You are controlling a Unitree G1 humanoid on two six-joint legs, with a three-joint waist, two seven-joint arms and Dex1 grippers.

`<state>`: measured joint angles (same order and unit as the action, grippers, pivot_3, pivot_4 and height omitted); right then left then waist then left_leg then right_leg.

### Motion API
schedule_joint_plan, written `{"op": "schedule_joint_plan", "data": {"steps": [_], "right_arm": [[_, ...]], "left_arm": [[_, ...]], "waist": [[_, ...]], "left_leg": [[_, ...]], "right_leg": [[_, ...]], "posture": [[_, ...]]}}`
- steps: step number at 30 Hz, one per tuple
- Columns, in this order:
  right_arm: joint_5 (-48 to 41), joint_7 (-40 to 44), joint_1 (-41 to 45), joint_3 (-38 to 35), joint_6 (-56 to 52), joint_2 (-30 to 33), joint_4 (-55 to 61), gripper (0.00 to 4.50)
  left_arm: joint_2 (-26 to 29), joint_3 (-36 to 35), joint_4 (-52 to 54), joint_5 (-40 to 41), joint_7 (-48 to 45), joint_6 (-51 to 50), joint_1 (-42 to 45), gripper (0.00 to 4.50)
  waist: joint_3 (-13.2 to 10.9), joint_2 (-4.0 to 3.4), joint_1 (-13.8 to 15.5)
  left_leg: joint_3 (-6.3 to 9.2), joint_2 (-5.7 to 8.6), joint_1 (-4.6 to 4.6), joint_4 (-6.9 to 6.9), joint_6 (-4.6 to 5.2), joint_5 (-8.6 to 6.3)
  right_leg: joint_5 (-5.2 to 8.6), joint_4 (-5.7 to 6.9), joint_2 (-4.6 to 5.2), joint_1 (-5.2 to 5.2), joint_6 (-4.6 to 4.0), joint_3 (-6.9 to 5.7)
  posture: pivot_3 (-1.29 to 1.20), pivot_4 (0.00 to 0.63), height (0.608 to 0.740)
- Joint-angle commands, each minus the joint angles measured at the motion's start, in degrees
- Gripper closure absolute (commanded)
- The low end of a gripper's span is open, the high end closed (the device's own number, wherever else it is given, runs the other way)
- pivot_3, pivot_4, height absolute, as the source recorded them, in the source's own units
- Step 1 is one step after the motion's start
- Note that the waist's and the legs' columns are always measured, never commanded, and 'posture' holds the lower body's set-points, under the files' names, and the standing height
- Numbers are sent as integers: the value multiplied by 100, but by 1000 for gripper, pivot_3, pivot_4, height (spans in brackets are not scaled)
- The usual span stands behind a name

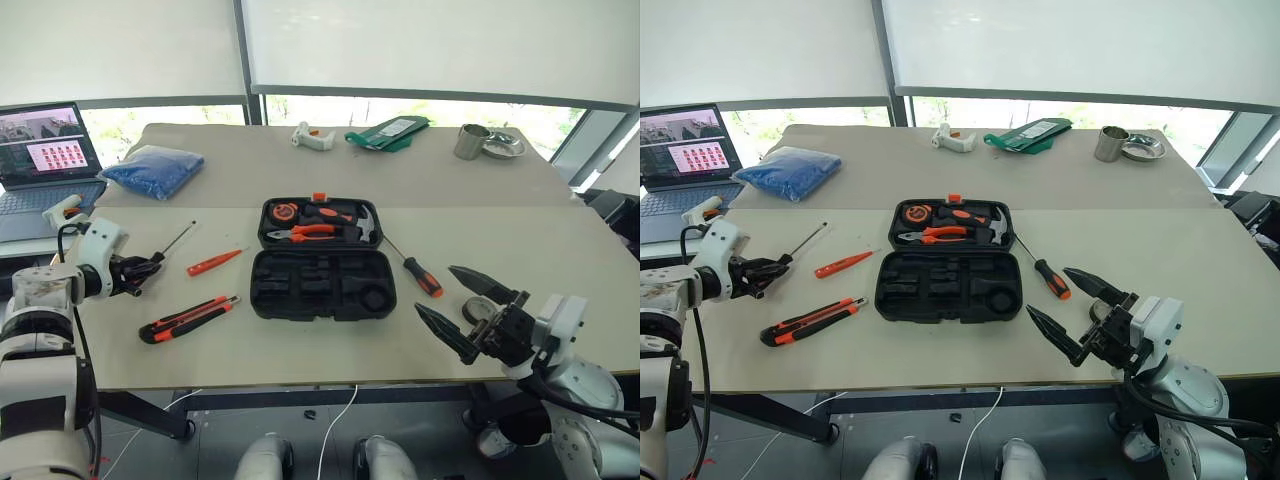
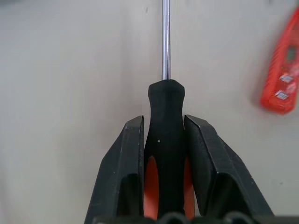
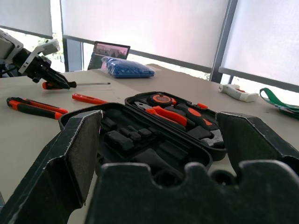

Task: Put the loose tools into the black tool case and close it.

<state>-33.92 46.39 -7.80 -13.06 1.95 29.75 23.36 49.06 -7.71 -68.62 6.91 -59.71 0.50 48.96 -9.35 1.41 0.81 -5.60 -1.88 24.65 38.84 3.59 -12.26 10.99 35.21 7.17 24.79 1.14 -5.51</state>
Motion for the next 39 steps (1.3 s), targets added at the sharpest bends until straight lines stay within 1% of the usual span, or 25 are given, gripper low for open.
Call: {"op": "schedule_joint_plan", "data": {"steps": [1,3,5,8,10,13,16,20,23,28,34,39], "right_arm": [[-100,132,172,-384,190,126,-88,0],[-106,207,244,-495,208,187,-220,0],[-84,294,314,-574,215,259,-360,0],[-18,504,432,-613,209,459,-598,0],[-13,591,506,-602,154,573,-706,0],[-3,700,680,-574,77,727,-869,0],[-13,711,789,-531,71,771,-929,0],[-12,686,743,-492,67,711,-803,0],[5,666,626,-479,97,663,-724,0],[-1,594,472,-485,78,615,-585,0],[-44,519,367,-425,-16,599,-413,0],[-85,493,347,-381,-137,592,-309,0]], "left_arm": [[-225,-173,981,440,-882,575,259,3654],[-483,-14,1579,492,-1185,626,299,3654],[-763,154,2169,539,-1371,446,335,3654],[-1214,1027,3114,-58,-1569,861,353,3654],[-1387,1385,3275,-409,-1462,1057,407,3654],[-1799,1938,2958,-1055,-980,1435,647,3654],[-2076,2212,2457,-1486,-490,1694,896,3654],[-2230,2549,1892,-1945,-149,2153,1132,3654],[-2259,2682,1510,-2190,58,2291,1280,3654],[-2330,2756,1220,-2333,153,2354,1356,3654],[-2506,2752,1079,-2405,393,2278,1408,3654],[-2529,2781,1023,-2472,461,2238,1429,3654]], "waist": [[-1,1,45],[-1,1,117],[-1,1,159],[-1,1,163],[-1,1,138],[-1,1,88],[-2,2,69],[-3,3,57],[-3,3,67],[-3,4,93],[-3,4,132],[-4,4,133]], "left_leg": [[0,1,7,6,1,0],[1,7,13,18,4,-2],[-5,7,14,23,7,-3],[-2,10,16,31,13,-5],[-5,12,10,33,17,-7],[-10,5,6,32,17,-7],[-9,5,4,32,16,-6],[-6,2,5,31,16,-7],[-7,3,6,31,18,-8],[-5,4,8,32,20,-9],[-6,5,8,34,21,-9],[-6,5,8,34,21,-9]], "right_leg": [[-2,2,0,4,1,0],[-7,3,4,1,1,0],[-16,-7,3,-2,1,3],[-17,-9,3,-12,3,4],[-18,-9,1,-18,2,8],[-19,-8,-16,-16,1,16],[-18,-6,-20,-16,3,15],[-17,-6,-20,-15,5,15],[-18,-8,-17,-15,6,15],[-19,-10,-13,-15,10,13],[-19,-10,-11,-15,11,13],[-20,-9,-11,-15,11,13]], "posture": [[0,150,740],[0,150,740],[0,150,740],[0,150,740],[0,150,740],[0,150,740],[0,150,740],[0,150,740],[0,150,740],[0,150,740],[0,150,740],[0,150,740]]}}
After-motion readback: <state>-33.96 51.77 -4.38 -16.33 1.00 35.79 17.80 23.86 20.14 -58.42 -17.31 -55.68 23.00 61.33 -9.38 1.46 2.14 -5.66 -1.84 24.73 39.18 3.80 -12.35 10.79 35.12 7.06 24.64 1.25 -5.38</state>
